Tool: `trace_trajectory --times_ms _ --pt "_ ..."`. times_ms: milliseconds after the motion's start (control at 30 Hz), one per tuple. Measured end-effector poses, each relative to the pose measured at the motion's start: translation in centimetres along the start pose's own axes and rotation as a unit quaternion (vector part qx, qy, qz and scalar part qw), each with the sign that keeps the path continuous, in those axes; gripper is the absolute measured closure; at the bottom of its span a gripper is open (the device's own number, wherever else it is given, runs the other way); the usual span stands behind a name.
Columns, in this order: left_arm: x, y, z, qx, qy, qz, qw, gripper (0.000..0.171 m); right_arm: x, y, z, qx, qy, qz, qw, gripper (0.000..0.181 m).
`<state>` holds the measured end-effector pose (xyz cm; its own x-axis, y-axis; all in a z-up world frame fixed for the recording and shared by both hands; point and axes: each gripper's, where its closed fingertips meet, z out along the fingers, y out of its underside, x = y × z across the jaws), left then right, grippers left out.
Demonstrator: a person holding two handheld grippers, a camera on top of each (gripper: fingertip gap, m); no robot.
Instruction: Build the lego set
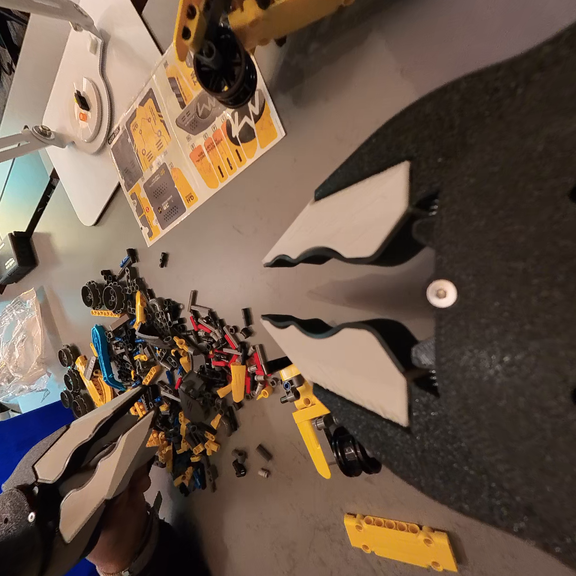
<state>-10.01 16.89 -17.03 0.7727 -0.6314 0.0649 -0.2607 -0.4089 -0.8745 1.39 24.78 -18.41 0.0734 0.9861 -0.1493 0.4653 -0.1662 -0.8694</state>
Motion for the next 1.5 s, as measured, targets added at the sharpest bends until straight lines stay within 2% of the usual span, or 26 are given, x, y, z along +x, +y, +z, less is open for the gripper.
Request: trace_trajectory --times_ms 500,733,900,1033,1100,1200,1267,1400,1500 --pt "0.7 0.3 0.5 -0.008 0.003 0.012 1.000 0.142 -0.1 0.1 0.1 -0.006 0.000 -0.005 1.000 0.152" --pt "1.5 0.1 0.7 -0.008 0.012 0.017 1.000 0.138 -1.0 -0.9 -0.6 0.034 -0.034 0.028 0.998 0.140" --pt "1.2 0.1 0.6 -0.009 -0.012 0.062 0.998 0.137 -0.8 -1.0 -1.6 0.033 0.010 -0.049 0.998 0.138" --pt "0.5 0.7 -0.1 -0.039 -0.026 0.078 0.996 0.138 -1.8 -1.9 -3.3 0.077 0.016 -0.078 0.994 0.146" --pt "-0.9 0.2 -1.3 -0.035 -0.075 0.108 0.991 0.139 -2.9 -2.4 -4.8 0.104 0.025 -0.098 0.989 0.152" --pt "-2.2 -1.2 -3.0 0.008 -0.115 0.115 0.987 0.140 -5.2 -2.2 -6.9 0.129 0.046 -0.114 0.984 0.152" --pt "-2.9 -1.6 -3.8 0.031 -0.128 0.105 0.986 0.139 -8.0 -0.9 -7.4 0.126 0.019 -0.094 0.987 0.151" --pt "-4.5 -1.8 -4.9 0.054 -0.159 0.103 0.980 0.140 -15.1 2.3 -7.1 0.086 -0.070 -0.073 0.991 0.144" --pt "-5.8 -1.4 -5.4 0.068 -0.180 0.098 0.976 0.141 -17.1 5.8 -5.7 -0.006 -0.045 -0.106 0.993 0.135"
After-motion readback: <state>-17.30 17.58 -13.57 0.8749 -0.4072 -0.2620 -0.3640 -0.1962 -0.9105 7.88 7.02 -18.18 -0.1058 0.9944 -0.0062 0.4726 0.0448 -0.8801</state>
